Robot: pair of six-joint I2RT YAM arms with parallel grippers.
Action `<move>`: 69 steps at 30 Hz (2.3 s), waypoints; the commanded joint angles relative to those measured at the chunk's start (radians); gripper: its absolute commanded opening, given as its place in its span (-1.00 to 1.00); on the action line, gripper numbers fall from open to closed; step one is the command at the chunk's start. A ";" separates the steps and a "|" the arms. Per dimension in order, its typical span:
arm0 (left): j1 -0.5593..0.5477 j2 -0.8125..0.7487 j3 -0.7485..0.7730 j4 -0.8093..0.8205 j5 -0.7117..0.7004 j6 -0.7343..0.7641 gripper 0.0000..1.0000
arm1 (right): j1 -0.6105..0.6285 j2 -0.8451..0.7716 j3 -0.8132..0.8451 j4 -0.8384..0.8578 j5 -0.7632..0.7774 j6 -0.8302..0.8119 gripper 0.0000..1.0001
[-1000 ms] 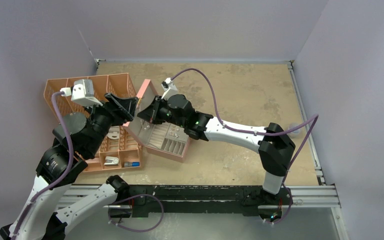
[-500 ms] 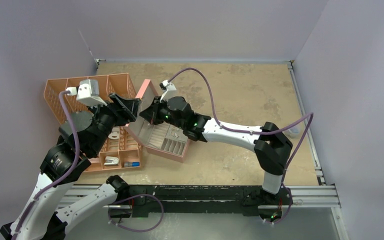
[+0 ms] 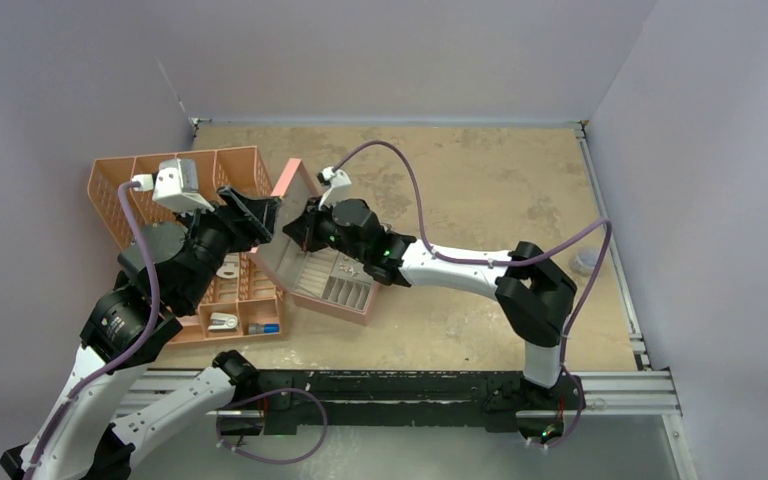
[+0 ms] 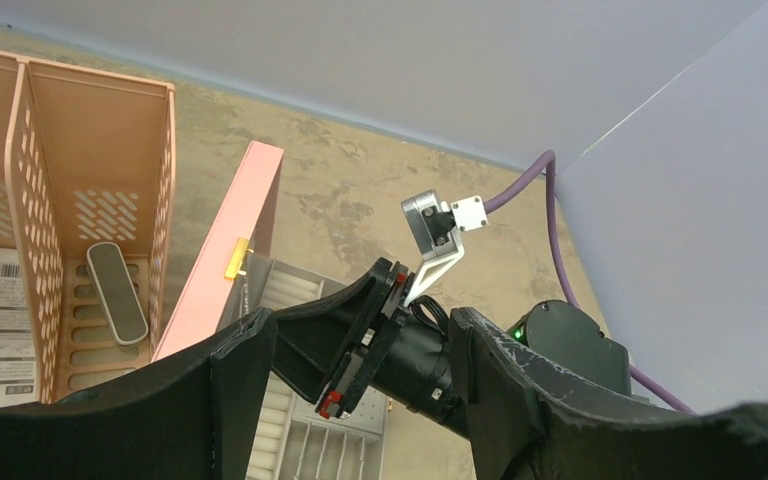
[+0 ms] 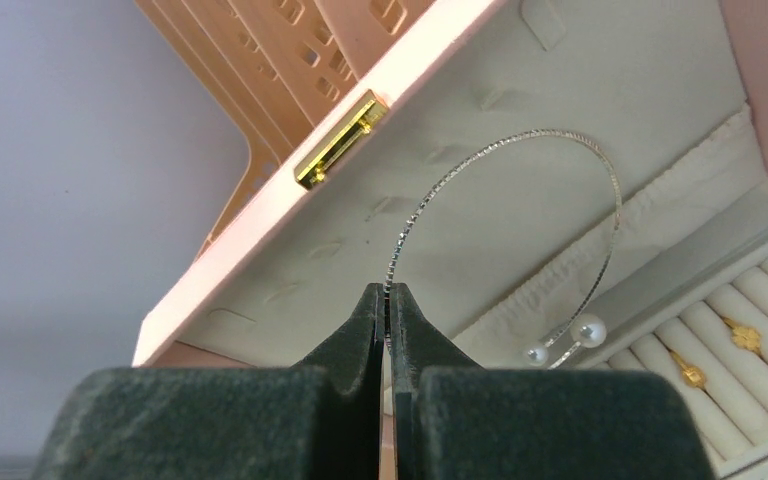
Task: Organize the mixed jewelry
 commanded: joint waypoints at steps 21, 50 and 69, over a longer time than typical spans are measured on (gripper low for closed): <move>0.000 -0.002 -0.009 0.027 -0.026 0.015 0.27 | 0.012 -0.081 -0.049 0.189 0.065 -0.040 -1.00; 0.001 0.001 -0.013 0.028 -0.034 0.022 0.27 | 0.029 -0.002 0.029 0.150 -0.007 -0.200 -1.00; 0.000 -0.002 -0.017 0.022 -0.037 0.017 0.27 | 0.037 -0.091 -0.126 0.292 0.054 -0.143 -1.00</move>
